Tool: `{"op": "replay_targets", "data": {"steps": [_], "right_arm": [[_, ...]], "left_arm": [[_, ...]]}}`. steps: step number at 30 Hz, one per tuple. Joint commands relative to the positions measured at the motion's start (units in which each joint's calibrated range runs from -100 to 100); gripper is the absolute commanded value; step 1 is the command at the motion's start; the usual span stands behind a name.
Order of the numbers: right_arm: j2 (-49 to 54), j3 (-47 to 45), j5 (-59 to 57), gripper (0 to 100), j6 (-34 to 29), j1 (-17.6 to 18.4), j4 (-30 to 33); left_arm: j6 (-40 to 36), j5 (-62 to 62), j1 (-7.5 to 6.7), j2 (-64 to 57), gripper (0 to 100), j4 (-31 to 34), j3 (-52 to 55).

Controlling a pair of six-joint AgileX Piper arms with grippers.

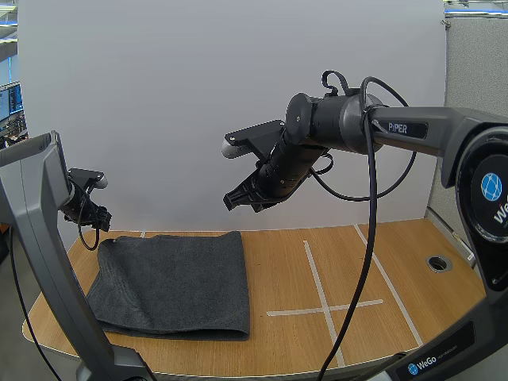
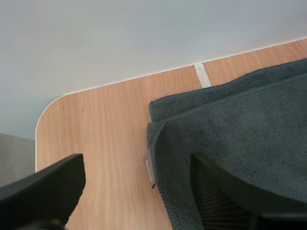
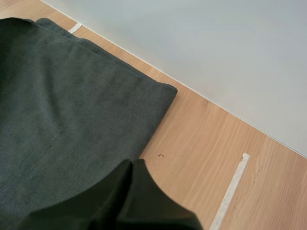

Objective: Fold the towel

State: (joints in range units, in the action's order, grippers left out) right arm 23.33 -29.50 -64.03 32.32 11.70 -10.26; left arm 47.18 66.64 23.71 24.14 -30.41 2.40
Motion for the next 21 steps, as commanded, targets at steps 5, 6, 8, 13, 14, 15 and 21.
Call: {"op": "replay_targets", "data": {"steps": [5, 6, 8, 13, 14, 15, 21], "right_arm": [[0.2, 0.4, 0.7, 0, 0.2, -0.3, -0.2], [0.2, 0.4, 0.7, 0, 0.2, -0.3, -0.2], [0.2, 0.4, 0.7, 0, 0.2, -0.3, -0.2], [0.2, 0.4, 0.7, 0, 0.2, -0.3, -0.2], [0.2, 0.4, 0.7, 0, 0.2, -0.3, -0.2], [0.2, 0.4, 0.7, 0, 0.2, -0.3, -0.2], [0.2, 0.4, 0.7, 0, 0.2, -0.3, -0.2]], "left_arm": [[5.9, 1.4, 0.03, 2.0, 100, -4.6, -1.0], [6.4, 1.4, 0.03, 2.6, 100, -5.0, -1.0], [7.5, 1.4, 0.03, 3.4, 100, -5.8, -1.0], [8.8, 1.0, 0.03, 4.7, 100, -6.6, -1.8], [8.8, 1.0, 0.03, 5.1, 100, -6.6, -2.1], [8.8, 1.6, 0.03, 5.5, 100, -6.6, -2.7], [8.8, 5.2, 0.03, 8.0, 100, -6.6, -5.8]]}}
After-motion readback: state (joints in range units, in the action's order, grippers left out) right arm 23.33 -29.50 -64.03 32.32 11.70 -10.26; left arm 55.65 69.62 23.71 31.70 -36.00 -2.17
